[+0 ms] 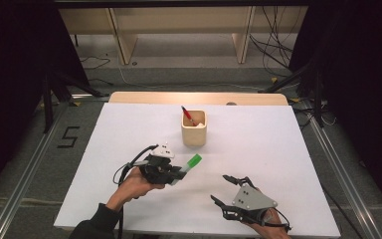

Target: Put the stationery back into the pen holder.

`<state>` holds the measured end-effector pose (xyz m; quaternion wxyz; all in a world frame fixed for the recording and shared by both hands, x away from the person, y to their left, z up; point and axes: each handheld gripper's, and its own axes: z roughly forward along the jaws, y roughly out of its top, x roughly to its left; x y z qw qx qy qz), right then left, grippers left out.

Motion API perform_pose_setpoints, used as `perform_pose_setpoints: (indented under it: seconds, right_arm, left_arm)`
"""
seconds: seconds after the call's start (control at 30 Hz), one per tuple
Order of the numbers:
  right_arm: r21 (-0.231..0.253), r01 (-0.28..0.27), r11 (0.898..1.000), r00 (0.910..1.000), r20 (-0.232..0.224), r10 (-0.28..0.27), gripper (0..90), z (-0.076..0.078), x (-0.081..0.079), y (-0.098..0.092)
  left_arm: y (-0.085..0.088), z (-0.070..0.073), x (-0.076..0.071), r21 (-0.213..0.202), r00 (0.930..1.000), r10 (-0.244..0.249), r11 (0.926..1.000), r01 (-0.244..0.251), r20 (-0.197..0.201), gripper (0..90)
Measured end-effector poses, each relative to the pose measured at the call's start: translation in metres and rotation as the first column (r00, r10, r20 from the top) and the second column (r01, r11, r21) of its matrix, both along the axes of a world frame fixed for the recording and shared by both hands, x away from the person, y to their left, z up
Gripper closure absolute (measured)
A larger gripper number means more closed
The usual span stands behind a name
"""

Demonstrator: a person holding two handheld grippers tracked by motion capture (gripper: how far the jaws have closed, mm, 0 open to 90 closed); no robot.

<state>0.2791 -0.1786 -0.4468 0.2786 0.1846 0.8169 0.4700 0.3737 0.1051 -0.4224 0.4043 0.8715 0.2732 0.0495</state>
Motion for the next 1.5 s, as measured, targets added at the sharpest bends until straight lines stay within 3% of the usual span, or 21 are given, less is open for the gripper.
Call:
perform_pose_setpoints:
  seconds: [0.17,0.33,0.57,0.7,0.9,1.17,1.33,1.4,1.5]
  right_arm:
    - [0.120,0.056,0.991,0.9921,-0.119,-0.041,32.6,0.002,0.005,-0.009]
    - [0.225,0.101,0.969,0.9764,-0.210,-0.053,31.8,0.003,0.009,-0.018]
    - [0.247,0.145,0.958,0.9677,-0.237,-0.085,29.7,0.000,0.011,-0.027]
    - [0.270,0.158,0.950,0.9617,-0.260,-0.086,29.0,-0.001,0.010,-0.030]
    - [0.273,0.163,0.948,0.9592,-0.269,-0.087,28.3,-0.002,0.006,-0.033]
    - [0.285,0.181,0.941,0.9538,-0.284,-0.097,27.8,-0.002,0.001,-0.038]
    - [0.288,0.183,0.940,0.9522,-0.290,-0.097,27.6,-0.003,0.001,-0.039]
    - [0.286,0.179,0.941,0.9530,-0.288,-0.093,27.6,-0.003,0.000,-0.039]
    - [0.289,0.174,0.941,0.9538,-0.287,-0.089,27.6,-0.002,-0.001,-0.038]
  left_arm:
    - [0.002,0.001,0.002,-0.049,0.9968,0.062,0.9970,-0.060,0.050,76.3]
    - [0.006,0.004,0.003,-0.094,0.9900,0.118,0.9894,-0.110,0.077,76.3]
    - [0.008,0.007,0.006,-0.163,0.9788,0.182,0.9727,-0.165,0.094,76.3]
    - [0.008,0.008,0.011,-0.179,0.9715,0.207,0.9662,-0.185,0.115,76.2]
    - [0.009,0.015,0.022,-0.217,0.9592,0.258,0.9490,-0.229,0.117,76.3]
    - [0.001,0.026,0.038,-0.217,0.9494,0.279,0.9448,-0.245,0.143,76.3]
    - [-0.004,0.033,0.048,-0.229,0.9504,0.279,0.9426,-0.243,0.138,76.3]
    - [-0.008,0.035,0.053,-0.240,0.9483,0.287,0.9379,-0.250,0.135,76.3]
    - [-0.013,0.039,0.062,-0.229,0.9459,0.291,0.9395,-0.255,0.143,76.3]
